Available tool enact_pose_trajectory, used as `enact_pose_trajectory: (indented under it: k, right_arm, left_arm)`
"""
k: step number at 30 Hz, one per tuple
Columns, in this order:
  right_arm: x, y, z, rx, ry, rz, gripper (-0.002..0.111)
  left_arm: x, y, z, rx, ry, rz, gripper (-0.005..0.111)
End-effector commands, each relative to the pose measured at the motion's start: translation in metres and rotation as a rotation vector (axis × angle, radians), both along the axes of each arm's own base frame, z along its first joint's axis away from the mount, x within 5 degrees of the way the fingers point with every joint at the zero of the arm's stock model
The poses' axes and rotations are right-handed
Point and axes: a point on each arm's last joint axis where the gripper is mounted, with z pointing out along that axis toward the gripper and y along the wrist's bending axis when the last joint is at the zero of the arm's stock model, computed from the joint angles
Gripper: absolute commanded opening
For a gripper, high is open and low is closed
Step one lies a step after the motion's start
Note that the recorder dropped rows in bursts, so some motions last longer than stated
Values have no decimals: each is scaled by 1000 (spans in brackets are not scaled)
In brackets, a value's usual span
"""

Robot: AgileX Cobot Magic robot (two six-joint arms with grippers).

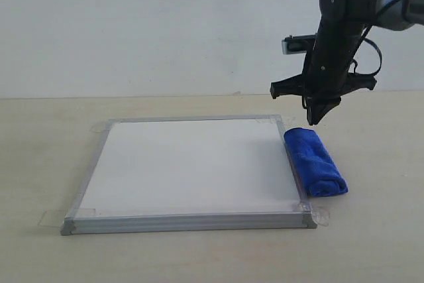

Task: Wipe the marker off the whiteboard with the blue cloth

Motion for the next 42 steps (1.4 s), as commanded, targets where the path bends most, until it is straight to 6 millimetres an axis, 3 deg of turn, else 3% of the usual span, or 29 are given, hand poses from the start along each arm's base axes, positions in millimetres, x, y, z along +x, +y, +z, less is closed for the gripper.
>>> enact_pose_trajectory:
  k: [1,6,16,22,33,42]
  right_arm:
    - [-20,-5,17,-16,5,24,0]
    - [-75,-19,19,-40,107,28,0]
    - [-217,-47,36,138,-181,-45,0]
    - [-282,-64,53,164,-316,-24,0]
    - [-335,-78,96,239,-578,-13,0]
    - [-339,-78,99,244,-596,-12,0]
  left_arm:
    - [0,0,-1,-11,2,4,4]
    - [0,0,-1,-11,2,4,4]
    - [0,0,-1,-11,2,4,4]
    - [0,0,-1,-11,2,4,4]
    - [0,0,-1,-11,2,4,4]
    - [0,0,-1,-11,2,4,4]
